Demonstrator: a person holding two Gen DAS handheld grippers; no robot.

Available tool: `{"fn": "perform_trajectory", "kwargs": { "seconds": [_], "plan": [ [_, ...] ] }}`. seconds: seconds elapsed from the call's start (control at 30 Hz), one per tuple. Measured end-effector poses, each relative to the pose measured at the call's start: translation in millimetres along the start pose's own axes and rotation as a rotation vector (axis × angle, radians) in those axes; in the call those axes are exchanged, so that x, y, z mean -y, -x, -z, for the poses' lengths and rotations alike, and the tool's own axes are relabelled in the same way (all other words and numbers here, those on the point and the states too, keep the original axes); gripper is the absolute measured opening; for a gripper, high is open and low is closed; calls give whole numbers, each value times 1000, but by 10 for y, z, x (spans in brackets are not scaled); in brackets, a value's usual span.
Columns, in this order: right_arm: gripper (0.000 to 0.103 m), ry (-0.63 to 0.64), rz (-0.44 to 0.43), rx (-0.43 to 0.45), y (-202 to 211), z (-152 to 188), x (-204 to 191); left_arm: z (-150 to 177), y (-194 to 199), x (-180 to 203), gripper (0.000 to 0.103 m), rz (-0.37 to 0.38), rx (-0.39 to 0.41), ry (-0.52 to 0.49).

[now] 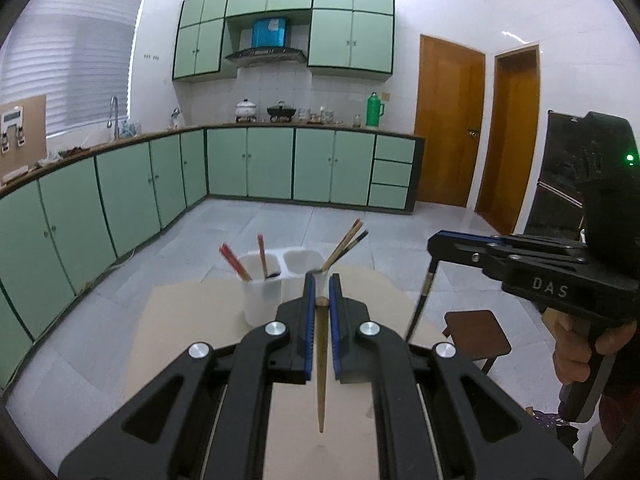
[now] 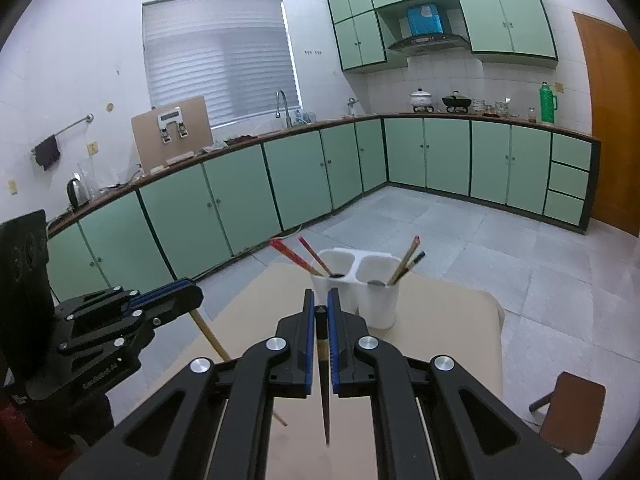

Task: Organize utensils
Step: 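Lift both chopsticks and lower them into the white holder with both tools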

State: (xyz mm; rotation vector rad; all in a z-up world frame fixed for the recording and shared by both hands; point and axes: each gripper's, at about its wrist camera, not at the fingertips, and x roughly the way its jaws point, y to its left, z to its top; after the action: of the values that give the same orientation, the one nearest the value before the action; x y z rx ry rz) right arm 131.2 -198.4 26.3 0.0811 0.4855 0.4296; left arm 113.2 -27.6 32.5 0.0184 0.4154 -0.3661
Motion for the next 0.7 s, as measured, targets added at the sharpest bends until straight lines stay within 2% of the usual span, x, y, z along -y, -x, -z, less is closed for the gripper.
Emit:
{"fn": "perform_trajectory", "kwargs": {
  "seconds": [0.27,0.47,0.7],
  "plan": [
    [6,12,-6,49,-16,-281,9,-306,-94,97,6,9,75,-48],
    [6,45,13,117,-33,-640,26,-629,-243,122,6,0,138,-75],
    [6,41,40,200,-169,-1157,140,-1111,-520,-2,6,-23,216,-37]
  ]
}}
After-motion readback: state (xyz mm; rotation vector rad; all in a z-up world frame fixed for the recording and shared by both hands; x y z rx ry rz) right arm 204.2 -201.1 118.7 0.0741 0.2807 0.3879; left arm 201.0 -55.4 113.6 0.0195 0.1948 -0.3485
